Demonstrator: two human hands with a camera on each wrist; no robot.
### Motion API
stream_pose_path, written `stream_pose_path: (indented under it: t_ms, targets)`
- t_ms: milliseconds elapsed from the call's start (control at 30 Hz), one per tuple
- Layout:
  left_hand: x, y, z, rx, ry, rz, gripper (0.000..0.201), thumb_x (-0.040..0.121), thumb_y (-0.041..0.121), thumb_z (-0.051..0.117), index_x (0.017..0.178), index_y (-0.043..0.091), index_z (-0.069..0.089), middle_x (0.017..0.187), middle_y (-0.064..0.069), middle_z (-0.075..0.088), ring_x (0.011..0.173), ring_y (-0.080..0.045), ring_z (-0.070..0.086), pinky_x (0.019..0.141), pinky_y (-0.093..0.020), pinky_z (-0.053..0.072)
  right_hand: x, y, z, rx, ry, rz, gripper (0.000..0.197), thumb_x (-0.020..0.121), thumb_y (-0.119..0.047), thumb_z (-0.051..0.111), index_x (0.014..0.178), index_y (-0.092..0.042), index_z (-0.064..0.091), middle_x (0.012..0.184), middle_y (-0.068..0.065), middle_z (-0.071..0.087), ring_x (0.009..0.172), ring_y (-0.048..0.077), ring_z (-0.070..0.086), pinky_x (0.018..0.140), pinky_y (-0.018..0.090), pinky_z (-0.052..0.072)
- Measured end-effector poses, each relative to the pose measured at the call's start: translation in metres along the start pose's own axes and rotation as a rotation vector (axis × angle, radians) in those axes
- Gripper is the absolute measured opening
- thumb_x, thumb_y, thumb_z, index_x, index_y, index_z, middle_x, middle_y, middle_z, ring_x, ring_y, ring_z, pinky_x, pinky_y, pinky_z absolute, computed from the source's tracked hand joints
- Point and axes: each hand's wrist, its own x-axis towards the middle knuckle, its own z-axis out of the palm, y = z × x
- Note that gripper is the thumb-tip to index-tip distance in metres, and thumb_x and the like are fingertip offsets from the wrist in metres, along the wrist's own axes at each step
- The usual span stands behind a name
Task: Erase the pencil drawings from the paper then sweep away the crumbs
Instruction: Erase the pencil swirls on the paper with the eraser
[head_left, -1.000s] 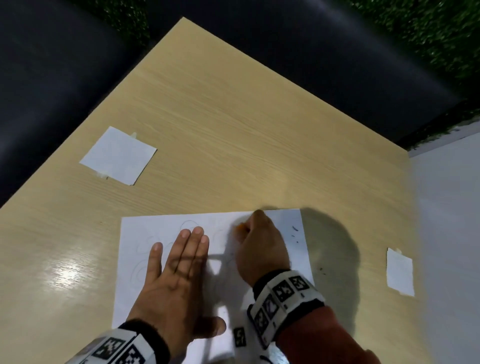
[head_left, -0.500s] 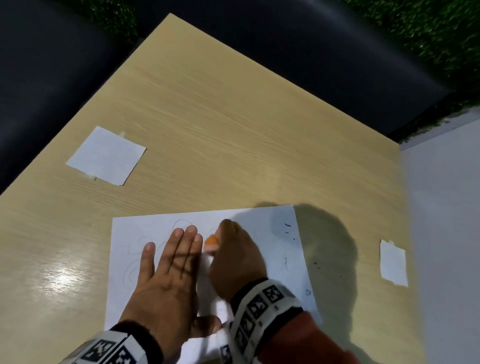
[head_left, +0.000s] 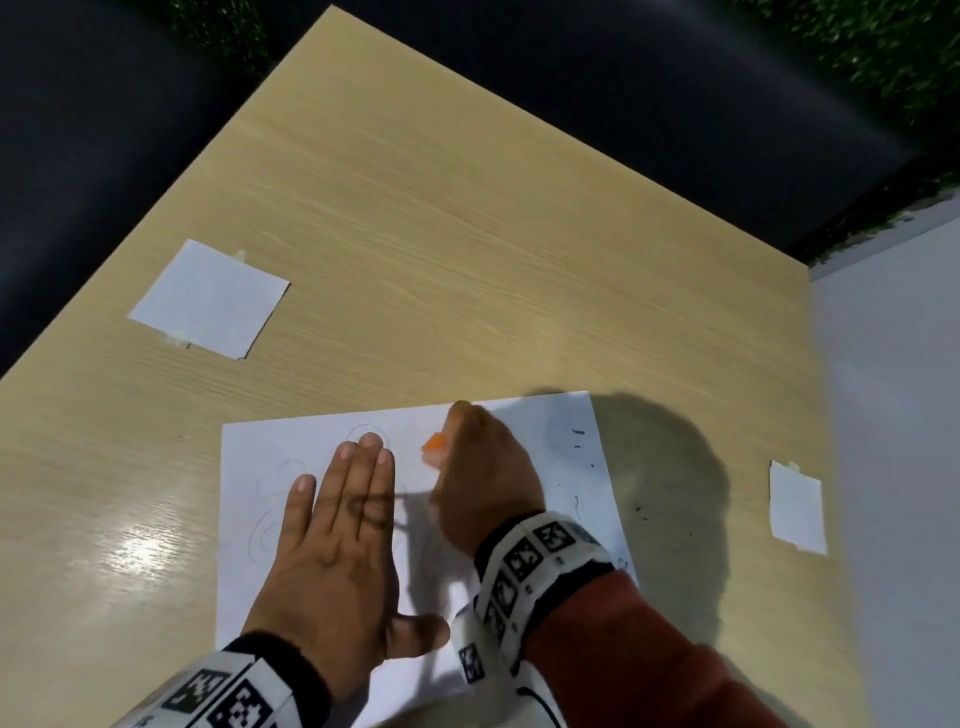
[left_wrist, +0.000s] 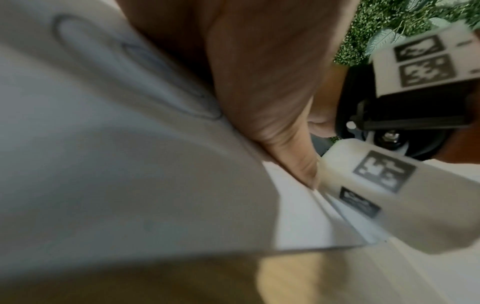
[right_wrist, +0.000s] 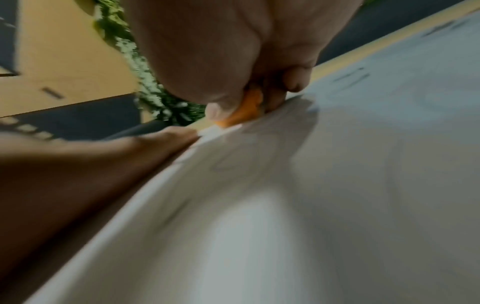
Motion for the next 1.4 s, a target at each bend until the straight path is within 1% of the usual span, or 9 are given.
stream_pose_path:
  t_ms: [133, 300, 467, 667, 867, 967, 1100, 1300, 1400]
  targets:
    - [0.000, -0.001, 0.003, -0.006, -0.004, -0.007, 0.136, 0.052, 0.089, 0.046, 0.143, -0.011, 0.033, 0.155, -0.025, 0.027, 0.142, -0.037, 0.027, 0.107, -0.056, 0.022, 0.016, 0.022, -0.012, -0.019, 0.118, 0.239, 0.008, 0.093, -0.023, 0.044, 0.092, -0.015, 0.046, 0.094, 0.001, 0.058, 0.085, 0.020, 0.056, 0.069, 0.031, 0.043]
    - [-0.001, -0.002, 0.005, 0.009, 0.011, 0.006, 0.141, 0.038, 0.070, 0.075, 0.144, -0.011, 0.030, 0.155, -0.025, 0.025, 0.143, -0.040, 0.025, 0.108, -0.058, 0.023, -0.007, -0.025, 0.008, 0.093, -0.066, -0.038, 0.015, 0.082, -0.016, 0.056, 0.080, -0.019, 0.042, 0.090, 0.000, 0.061, 0.086, 0.020, 0.058, 0.071, 0.030, 0.046]
    - [0.001, -0.001, 0.002, -0.014, -0.008, -0.019, 0.139, 0.050, 0.091, 0.043, 0.143, -0.011, 0.032, 0.154, -0.025, 0.027, 0.141, -0.037, 0.028, 0.108, -0.056, 0.022, 0.024, 0.014, -0.020, -0.011, 0.046, 0.208, 0.010, 0.091, -0.019, 0.046, 0.083, -0.016, 0.040, 0.094, 0.005, 0.057, 0.092, 0.024, 0.058, 0.071, 0.030, 0.040]
    - [-0.002, -0.003, 0.003, 0.012, 0.000, 0.004, 0.125, 0.056, 0.079, 0.044, 0.141, -0.012, 0.036, 0.155, -0.026, 0.026, 0.141, -0.040, 0.027, 0.108, -0.057, 0.022, -0.014, -0.024, 0.007, 0.111, -0.057, -0.026, 0.013, 0.082, -0.017, 0.053, 0.080, -0.019, 0.040, 0.091, 0.001, 0.060, 0.087, 0.021, 0.057, 0.072, 0.032, 0.046]
    - [0.000, -0.003, 0.000, -0.016, -0.023, 0.010, 0.137, 0.052, 0.092, 0.042, 0.143, -0.010, 0.034, 0.154, -0.025, 0.029, 0.141, -0.035, 0.029, 0.108, -0.056, 0.021, 0.007, 0.054, -0.028, -0.032, 0.110, 0.293, 0.013, 0.092, -0.027, 0.044, 0.085, -0.016, 0.044, 0.082, -0.006, 0.050, 0.088, 0.023, 0.057, 0.068, 0.030, 0.038]
    - [0.000, -0.002, 0.000, -0.019, -0.051, 0.007, 0.138, 0.051, 0.092, 0.041, 0.142, -0.011, 0.034, 0.154, -0.025, 0.029, 0.141, -0.035, 0.028, 0.109, -0.055, 0.019, -0.012, 0.033, -0.022, 0.023, 0.150, 0.199, 0.014, 0.090, -0.030, 0.045, 0.088, -0.016, 0.048, 0.085, -0.002, 0.055, 0.089, 0.024, 0.058, 0.071, 0.030, 0.040]
    - [0.000, -0.002, -0.001, -0.007, -0.022, 0.010, 0.130, 0.053, 0.084, 0.042, 0.142, -0.010, 0.036, 0.154, -0.024, 0.028, 0.141, -0.035, 0.028, 0.109, -0.056, 0.020, -0.051, -0.013, 0.010, 0.100, -0.126, -0.016, 0.005, 0.084, -0.021, 0.048, 0.086, -0.022, 0.044, 0.093, -0.004, 0.052, 0.092, 0.018, 0.053, 0.075, 0.025, 0.039]
    - [0.000, -0.001, -0.002, -0.010, -0.013, 0.001, 0.137, 0.047, 0.089, 0.046, 0.142, -0.010, 0.037, 0.153, -0.023, 0.031, 0.142, -0.032, 0.026, 0.107, -0.058, 0.021, -0.041, 0.050, -0.010, 0.054, 0.070, 0.190, 0.019, 0.090, -0.022, 0.047, 0.073, -0.025, 0.039, 0.081, -0.010, 0.053, 0.075, 0.013, 0.051, 0.069, 0.029, 0.043]
    - [0.001, -0.001, -0.002, -0.008, -0.023, -0.007, 0.139, 0.046, 0.089, 0.047, 0.142, -0.010, 0.036, 0.154, -0.023, 0.031, 0.142, -0.033, 0.027, 0.107, -0.059, 0.022, -0.054, 0.042, -0.013, 0.103, 0.068, 0.132, 0.017, 0.089, -0.024, 0.050, 0.074, -0.024, 0.042, 0.078, -0.008, 0.055, 0.072, 0.010, 0.052, 0.063, 0.024, 0.041]
